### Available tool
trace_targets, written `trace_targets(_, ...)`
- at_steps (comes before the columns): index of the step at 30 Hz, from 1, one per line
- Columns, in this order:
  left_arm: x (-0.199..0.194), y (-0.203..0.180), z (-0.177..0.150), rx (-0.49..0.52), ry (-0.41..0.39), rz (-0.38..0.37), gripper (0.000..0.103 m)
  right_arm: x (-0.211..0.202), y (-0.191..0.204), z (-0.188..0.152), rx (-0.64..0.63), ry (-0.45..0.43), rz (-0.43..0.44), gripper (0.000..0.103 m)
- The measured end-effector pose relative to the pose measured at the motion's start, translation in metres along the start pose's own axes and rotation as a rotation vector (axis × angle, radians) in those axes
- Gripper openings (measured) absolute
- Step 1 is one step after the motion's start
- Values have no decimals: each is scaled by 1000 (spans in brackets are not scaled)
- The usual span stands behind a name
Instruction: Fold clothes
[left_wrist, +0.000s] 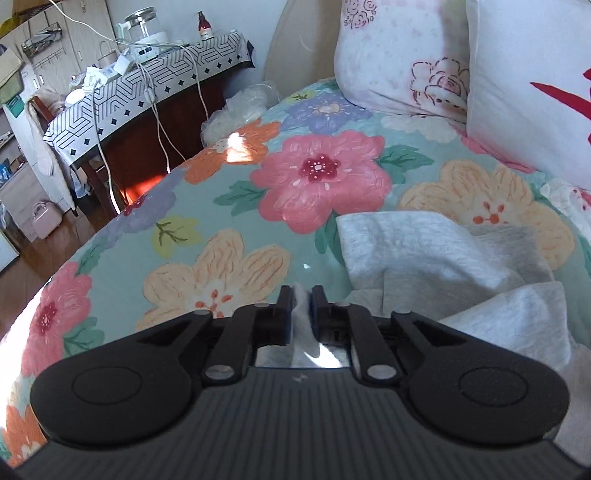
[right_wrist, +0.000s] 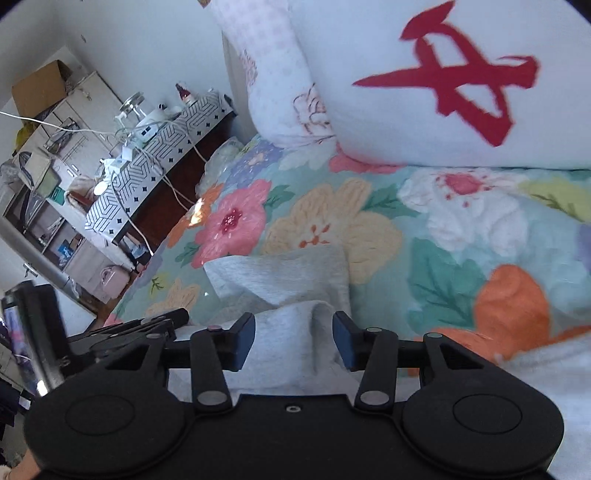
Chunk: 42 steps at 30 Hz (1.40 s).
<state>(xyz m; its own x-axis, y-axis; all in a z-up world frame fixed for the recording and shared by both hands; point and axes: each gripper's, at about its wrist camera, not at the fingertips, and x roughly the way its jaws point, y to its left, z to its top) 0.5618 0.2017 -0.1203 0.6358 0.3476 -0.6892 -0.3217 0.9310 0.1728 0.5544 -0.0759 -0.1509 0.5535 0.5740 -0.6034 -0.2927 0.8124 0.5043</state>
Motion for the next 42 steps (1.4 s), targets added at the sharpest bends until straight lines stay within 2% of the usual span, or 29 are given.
trace_targets(1, 1, -1, 0, 4, 2, 3, 32, -21, -5, -8, -15, -5, -13, 55)
trace_targets(2, 2, -3, 0, 8, 4, 5, 39, -42, -10, -15, -30, -11, -26, 57)
trace_targets(3, 4, -4, 0, 12, 7, 8, 53, -64, -15, -23, -46, -16, -39, 57)
trace_targets(4, 4, -4, 3, 16, 15, 5, 58, -86, -21, -33, -64, -22, -66, 58)
trace_targets(7, 2, 1, 11, -2, 26, 11, 58, -143, -40, -60, -92, -26, -175, 59)
trace_targets(9, -10, 8, 13, -59, 44, -1, 59, -182, -51, -81, -102, -27, -244, 59)
trace_targets(13, -52, 8, 2, -107, 66, -150, 59, -242, -71, -111, -44, -24, -315, 62)
trace_targets(15, -75, -7, -9, -69, 58, -237, 59, -262, -79, -124, 16, -31, -320, 63)
trace_targets(17, -95, -24, -20, -23, 57, -321, 59, -273, -89, -138, 90, -29, -312, 64)
trace_targets(22, -123, -70, -46, 91, 127, -530, 58, -274, -117, -164, 233, -11, -345, 65)
trace_targets(24, -130, -88, -56, 122, 147, -593, 57, -271, -120, -171, 232, 30, -390, 65)
trace_targets(28, -138, -126, -72, 158, 196, -705, 56, -271, -127, -178, 221, 52, -441, 68)
trace_targets(31, -132, -148, -79, 142, 262, -738, 56, -267, -142, -186, 285, 56, -407, 69)
trace_targets(34, -132, -166, -85, 186, 272, -709, 57, -258, -152, -195, 298, 47, -364, 69)
trace_targets(35, -132, -168, -86, 195, 261, -707, 58, -256, -152, -199, 281, 33, -347, 62)
trace_targets(36, -129, -168, -85, 193, 260, -710, 59, -254, -152, -202, 260, 13, -311, 49)
trace_targets(37, -127, -167, -85, 187, 261, -714, 61, -252, -153, -205, 239, -7, -268, 8)
trace_targets(38, -121, -166, -82, 146, 281, -720, 63, -252, -152, -205, 224, -25, -238, 5)
trace_targets(40, -109, -164, -77, 64, 321, -731, 75, -254, -146, -196, 168, -68, -228, 5)
trace_targets(42, -97, -162, -72, -19, 361, -741, 75, -256, -136, -176, 79, -105, -232, 5)
